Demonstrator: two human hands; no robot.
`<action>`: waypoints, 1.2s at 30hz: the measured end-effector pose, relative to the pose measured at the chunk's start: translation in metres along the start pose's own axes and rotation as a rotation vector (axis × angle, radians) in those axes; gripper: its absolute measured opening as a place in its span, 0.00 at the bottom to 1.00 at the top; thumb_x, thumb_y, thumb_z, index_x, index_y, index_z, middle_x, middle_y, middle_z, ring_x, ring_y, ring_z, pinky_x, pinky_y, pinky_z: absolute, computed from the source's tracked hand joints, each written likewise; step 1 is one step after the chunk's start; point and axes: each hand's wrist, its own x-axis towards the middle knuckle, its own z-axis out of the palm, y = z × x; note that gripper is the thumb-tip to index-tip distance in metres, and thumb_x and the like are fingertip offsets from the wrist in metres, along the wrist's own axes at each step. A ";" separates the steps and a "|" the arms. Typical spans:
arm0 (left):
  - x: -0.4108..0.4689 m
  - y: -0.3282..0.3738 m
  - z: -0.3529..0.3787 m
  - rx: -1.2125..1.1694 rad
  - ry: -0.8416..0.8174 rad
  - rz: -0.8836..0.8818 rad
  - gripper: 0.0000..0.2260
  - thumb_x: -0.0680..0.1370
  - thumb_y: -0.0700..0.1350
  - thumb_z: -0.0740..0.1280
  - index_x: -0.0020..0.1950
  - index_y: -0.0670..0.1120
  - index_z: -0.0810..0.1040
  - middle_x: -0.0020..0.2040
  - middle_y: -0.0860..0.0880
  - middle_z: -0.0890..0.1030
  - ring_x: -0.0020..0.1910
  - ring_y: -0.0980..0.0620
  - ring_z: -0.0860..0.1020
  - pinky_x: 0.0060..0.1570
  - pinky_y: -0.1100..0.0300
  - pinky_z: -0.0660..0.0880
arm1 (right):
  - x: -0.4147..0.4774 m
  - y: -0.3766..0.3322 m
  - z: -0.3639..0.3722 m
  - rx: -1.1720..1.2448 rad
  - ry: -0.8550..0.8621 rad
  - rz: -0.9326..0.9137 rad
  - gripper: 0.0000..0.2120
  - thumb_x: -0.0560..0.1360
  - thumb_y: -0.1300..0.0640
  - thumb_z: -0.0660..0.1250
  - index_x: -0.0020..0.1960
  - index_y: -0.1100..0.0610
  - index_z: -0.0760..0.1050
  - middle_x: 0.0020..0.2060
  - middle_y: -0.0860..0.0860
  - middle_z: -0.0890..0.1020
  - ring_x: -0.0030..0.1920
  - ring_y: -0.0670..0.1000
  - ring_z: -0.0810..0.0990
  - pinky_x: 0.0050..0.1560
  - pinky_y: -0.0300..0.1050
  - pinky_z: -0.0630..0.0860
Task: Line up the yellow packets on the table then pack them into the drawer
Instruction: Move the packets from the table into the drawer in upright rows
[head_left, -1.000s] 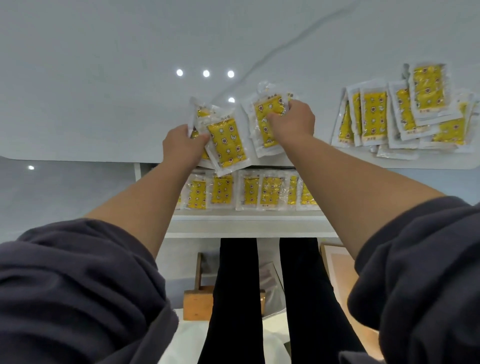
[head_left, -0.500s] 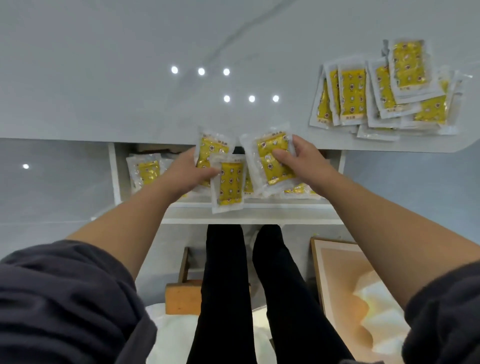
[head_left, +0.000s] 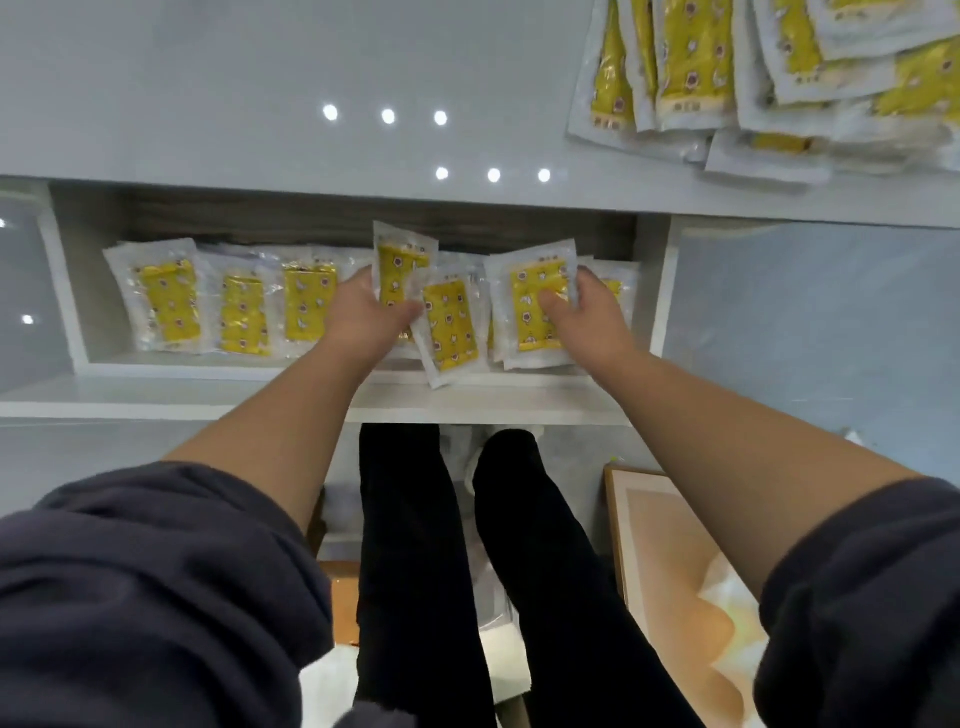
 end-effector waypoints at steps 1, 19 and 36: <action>0.005 -0.002 0.004 0.037 0.030 0.015 0.18 0.74 0.44 0.73 0.62 0.44 0.76 0.55 0.47 0.81 0.52 0.48 0.79 0.51 0.58 0.73 | 0.004 0.001 0.006 -0.042 0.009 -0.020 0.11 0.80 0.54 0.63 0.61 0.55 0.73 0.55 0.50 0.79 0.54 0.51 0.79 0.57 0.48 0.76; 0.004 -0.066 -0.112 0.124 0.152 -0.174 0.27 0.80 0.50 0.64 0.75 0.40 0.61 0.71 0.41 0.69 0.68 0.41 0.70 0.64 0.50 0.68 | -0.043 -0.060 0.062 -0.316 0.309 -0.249 0.04 0.81 0.57 0.59 0.52 0.57 0.69 0.46 0.49 0.70 0.44 0.47 0.69 0.43 0.41 0.66; 0.054 -0.091 -0.189 0.620 0.200 -0.114 0.22 0.76 0.54 0.70 0.62 0.43 0.70 0.52 0.41 0.79 0.50 0.39 0.79 0.47 0.48 0.76 | -0.002 -0.118 0.167 -0.812 0.023 -0.066 0.24 0.76 0.50 0.67 0.67 0.58 0.65 0.43 0.53 0.76 0.45 0.57 0.79 0.37 0.46 0.70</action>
